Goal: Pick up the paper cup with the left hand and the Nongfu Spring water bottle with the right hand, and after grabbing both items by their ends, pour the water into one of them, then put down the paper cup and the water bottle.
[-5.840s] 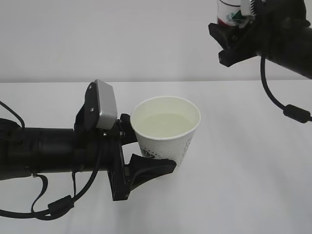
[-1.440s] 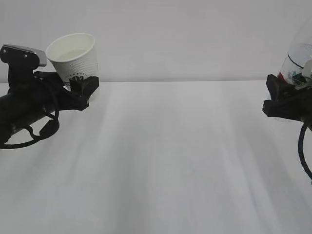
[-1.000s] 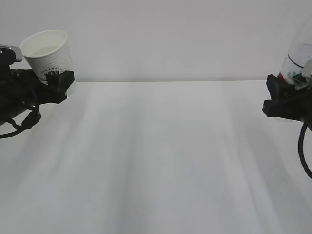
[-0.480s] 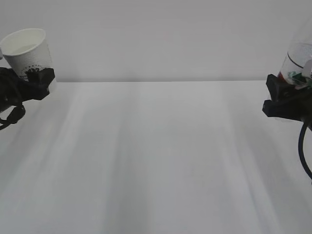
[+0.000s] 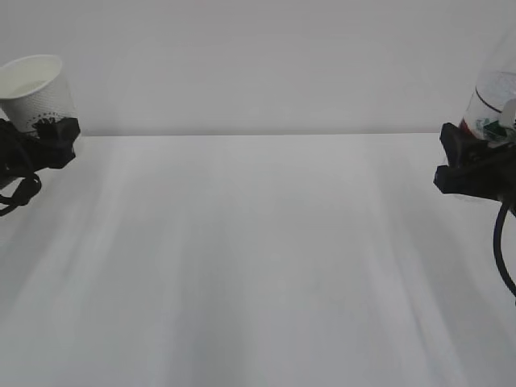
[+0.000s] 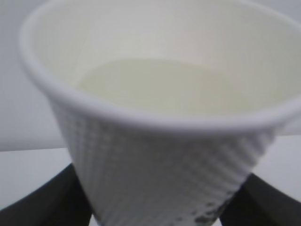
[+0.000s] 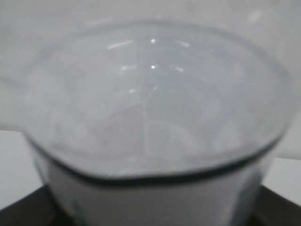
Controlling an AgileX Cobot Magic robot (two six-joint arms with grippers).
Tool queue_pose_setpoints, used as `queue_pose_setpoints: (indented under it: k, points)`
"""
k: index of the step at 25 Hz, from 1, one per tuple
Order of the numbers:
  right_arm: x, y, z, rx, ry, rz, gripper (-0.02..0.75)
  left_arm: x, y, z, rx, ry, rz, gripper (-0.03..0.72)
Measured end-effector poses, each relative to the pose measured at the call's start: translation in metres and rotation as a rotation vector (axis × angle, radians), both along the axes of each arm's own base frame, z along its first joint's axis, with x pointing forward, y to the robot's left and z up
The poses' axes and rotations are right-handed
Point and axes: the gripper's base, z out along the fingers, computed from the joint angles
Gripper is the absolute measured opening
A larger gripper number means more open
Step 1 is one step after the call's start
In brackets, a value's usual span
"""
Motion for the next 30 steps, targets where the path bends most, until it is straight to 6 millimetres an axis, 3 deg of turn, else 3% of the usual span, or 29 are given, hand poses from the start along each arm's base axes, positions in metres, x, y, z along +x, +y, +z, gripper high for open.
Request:
queue_pose_setpoints:
  k: [22,30]
  points:
    - [0.0,0.0,-0.001,-0.041,0.014,0.005,0.473,0.004,0.003,-0.072,-0.015,0.092,0.046,0.522]
    - [0.0,0.0,-0.002,-0.045,0.018,0.006,0.473,0.016,0.002,-0.087,-0.012,0.106,0.046,0.521]
